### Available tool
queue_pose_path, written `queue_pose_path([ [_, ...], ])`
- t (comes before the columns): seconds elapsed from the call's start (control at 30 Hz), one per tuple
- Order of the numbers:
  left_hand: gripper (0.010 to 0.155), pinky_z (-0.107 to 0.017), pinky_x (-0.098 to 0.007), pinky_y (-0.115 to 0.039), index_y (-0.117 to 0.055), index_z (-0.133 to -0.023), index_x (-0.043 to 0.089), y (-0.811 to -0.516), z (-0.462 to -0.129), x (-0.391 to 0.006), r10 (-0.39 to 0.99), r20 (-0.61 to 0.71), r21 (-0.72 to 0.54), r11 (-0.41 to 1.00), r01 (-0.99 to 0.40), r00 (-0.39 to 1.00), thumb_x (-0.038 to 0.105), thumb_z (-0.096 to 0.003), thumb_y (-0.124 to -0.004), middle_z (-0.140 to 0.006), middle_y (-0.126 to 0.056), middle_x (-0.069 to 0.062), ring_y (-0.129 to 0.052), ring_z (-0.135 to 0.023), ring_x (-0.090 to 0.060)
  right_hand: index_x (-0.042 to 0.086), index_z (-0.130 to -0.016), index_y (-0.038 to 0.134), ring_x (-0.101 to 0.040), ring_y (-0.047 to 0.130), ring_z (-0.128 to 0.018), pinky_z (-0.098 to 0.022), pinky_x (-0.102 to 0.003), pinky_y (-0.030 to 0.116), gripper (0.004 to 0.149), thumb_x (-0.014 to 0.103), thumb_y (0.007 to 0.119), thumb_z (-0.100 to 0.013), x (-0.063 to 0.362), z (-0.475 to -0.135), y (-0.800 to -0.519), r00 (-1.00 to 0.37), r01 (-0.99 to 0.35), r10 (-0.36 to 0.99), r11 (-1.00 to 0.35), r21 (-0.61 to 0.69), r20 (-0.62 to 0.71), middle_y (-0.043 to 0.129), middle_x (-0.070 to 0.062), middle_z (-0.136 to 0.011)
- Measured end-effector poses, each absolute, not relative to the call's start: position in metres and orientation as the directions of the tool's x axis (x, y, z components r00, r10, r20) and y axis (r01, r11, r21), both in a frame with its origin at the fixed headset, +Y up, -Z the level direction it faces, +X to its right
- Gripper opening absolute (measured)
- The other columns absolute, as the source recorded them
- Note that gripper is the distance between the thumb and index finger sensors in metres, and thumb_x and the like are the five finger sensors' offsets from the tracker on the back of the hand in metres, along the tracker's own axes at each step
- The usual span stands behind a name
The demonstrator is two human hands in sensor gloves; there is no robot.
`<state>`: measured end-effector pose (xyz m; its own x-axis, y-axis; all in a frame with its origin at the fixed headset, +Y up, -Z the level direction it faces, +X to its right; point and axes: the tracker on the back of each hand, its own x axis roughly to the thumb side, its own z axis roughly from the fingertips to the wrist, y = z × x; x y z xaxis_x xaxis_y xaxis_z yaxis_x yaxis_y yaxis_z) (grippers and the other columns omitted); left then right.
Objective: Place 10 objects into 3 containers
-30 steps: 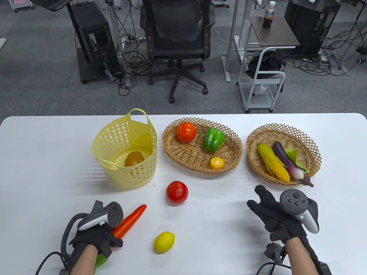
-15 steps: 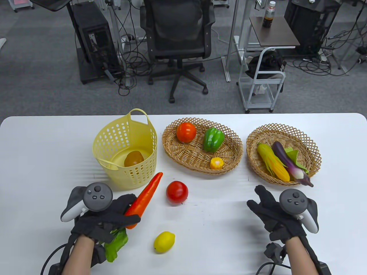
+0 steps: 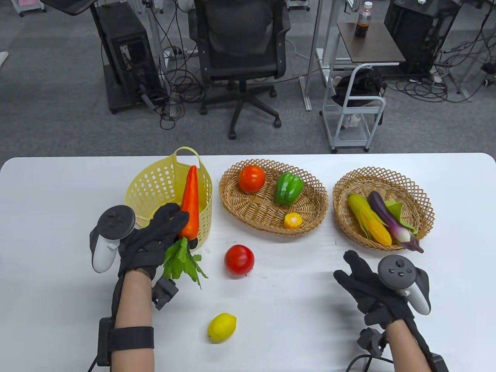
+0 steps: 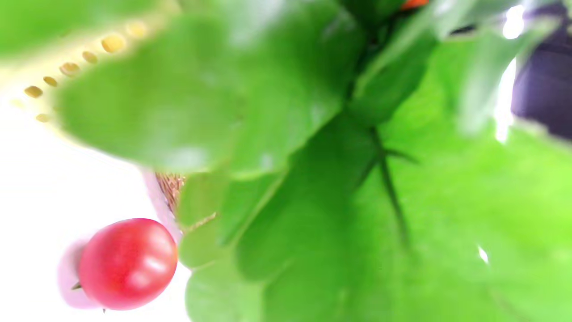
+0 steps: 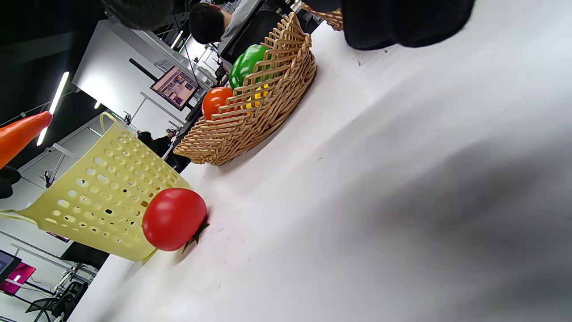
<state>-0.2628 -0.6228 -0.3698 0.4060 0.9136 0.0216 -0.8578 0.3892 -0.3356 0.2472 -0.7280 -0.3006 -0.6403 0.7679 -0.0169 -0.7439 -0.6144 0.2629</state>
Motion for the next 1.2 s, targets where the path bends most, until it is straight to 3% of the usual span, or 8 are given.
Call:
queue_pose_path([
  [0.17, 0.090, -0.051, -0.015, -0.089, -0.006, -0.114, -0.001, -0.636, -0.373, -0.271, 0.951, -0.038, -0.291, 0.282, -0.914, 0.305, 0.066, -0.0686, -0.044, -0.101, -0.074, -0.005, -0.099, -0.078, -0.012, 0.007, -0.113, 0.020, -0.059, 0.054, -0.095, -0.064, -0.063, 0.059, 0.081, 0.056, 0.057, -0.060, 0.247, -0.301, -0.728, -0.638, -0.745, 0.770, -0.613, 0.263, -0.012, 0.026, -0.030, -0.116],
  [0.5, 0.091, -0.053, -0.018, -0.088, -0.003, -0.113, -0.003, -0.639, -0.368, -0.276, 0.953, -0.050, -0.229, 0.282, -0.932, 0.300, 0.068, -0.0691, -0.039, -0.104, -0.070, -0.009, -0.096, -0.082, -0.016, 0.007, -0.113, 0.020, -0.059, 0.053, -0.095, -0.065, -0.063, 0.059, 0.081, 0.056, 0.056, -0.060, 0.247, -0.301, -0.729, -0.641, -0.743, 0.768, -0.614, 0.268, -0.017, 0.025, -0.031, -0.116],
  [0.7, 0.092, -0.051, -0.021, -0.089, -0.009, -0.114, -0.003, -0.633, -0.360, -0.276, 0.943, -0.001, -0.212, 0.324, -0.922, 0.332, 0.065, -0.0669, -0.049, -0.102, -0.073, -0.009, -0.097, -0.079, -0.019, 0.007, -0.113, 0.020, -0.059, 0.053, -0.095, -0.065, -0.063, 0.059, 0.081, 0.056, 0.056, -0.060, 0.247, -0.301, -0.729, -0.640, -0.743, 0.768, -0.612, 0.271, -0.018, 0.025, -0.031, -0.116],
  [0.87, 0.090, -0.044, -0.027, -0.090, -0.025, -0.115, -0.001, -0.627, -0.344, -0.265, 0.880, 0.082, -0.177, 0.475, -0.862, 0.468, 0.061, -0.0621, -0.062, -0.095, -0.080, -0.013, -0.101, -0.071, -0.025, 0.007, -0.113, 0.020, -0.059, 0.054, -0.095, -0.065, -0.063, 0.059, 0.081, 0.056, 0.056, -0.060, 0.247, -0.301, -0.729, -0.640, -0.742, 0.768, -0.612, 0.273, -0.017, 0.025, -0.031, -0.116],
  [0.97, 0.082, -0.042, -0.026, -0.092, -0.039, -0.114, 0.004, -0.629, -0.339, -0.253, 0.795, 0.209, -0.323, 0.606, -0.727, 0.570, 0.058, -0.0600, -0.068, -0.093, -0.084, -0.010, -0.103, -0.069, -0.024, 0.007, -0.113, 0.020, -0.059, 0.054, -0.095, -0.065, -0.063, 0.059, 0.081, 0.056, 0.056, -0.060, 0.247, -0.301, -0.729, -0.642, -0.741, 0.767, -0.614, 0.274, -0.017, 0.025, -0.031, -0.116],
  [1.03, 0.080, -0.042, -0.026, -0.093, -0.042, -0.115, 0.006, -0.636, -0.335, -0.244, 0.782, 0.196, -0.441, 0.609, -0.659, 0.591, 0.058, -0.0595, -0.070, -0.096, -0.082, -0.011, -0.102, -0.073, -0.026, 0.007, -0.113, 0.020, -0.059, 0.053, -0.095, -0.065, -0.063, 0.059, 0.081, 0.056, 0.056, -0.060, 0.247, -0.301, -0.729, -0.640, -0.742, 0.768, -0.612, 0.274, -0.019, 0.025, -0.031, -0.116],
  [1.13, 0.078, -0.048, -0.037, -0.090, -0.045, -0.115, 0.008, -0.652, -0.334, -0.228, 0.799, 0.147, -0.618, 0.534, -0.577, 0.583, 0.057, -0.0600, -0.071, -0.111, -0.060, -0.024, -0.083, -0.094, -0.040, 0.007, -0.113, 0.020, -0.059, 0.054, -0.095, -0.064, -0.063, 0.059, 0.081, 0.056, 0.056, -0.060, 0.247, -0.301, -0.730, -0.644, -0.739, 0.765, -0.613, 0.280, -0.023, 0.025, -0.031, -0.116],
  [1.2, 0.078, -0.051, -0.043, -0.087, -0.049, -0.115, 0.007, -0.662, -0.333, -0.218, 0.781, 0.125, -0.694, 0.509, -0.509, 0.612, 0.057, -0.0592, -0.073, -0.113, -0.049, -0.031, -0.072, -0.099, -0.049, 0.007, -0.113, 0.020, -0.059, 0.053, -0.095, -0.064, -0.063, 0.059, 0.081, 0.056, 0.056, -0.060, 0.246, -0.301, -0.730, -0.645, -0.737, 0.764, -0.613, 0.285, -0.025, 0.025, -0.032, -0.116],
])
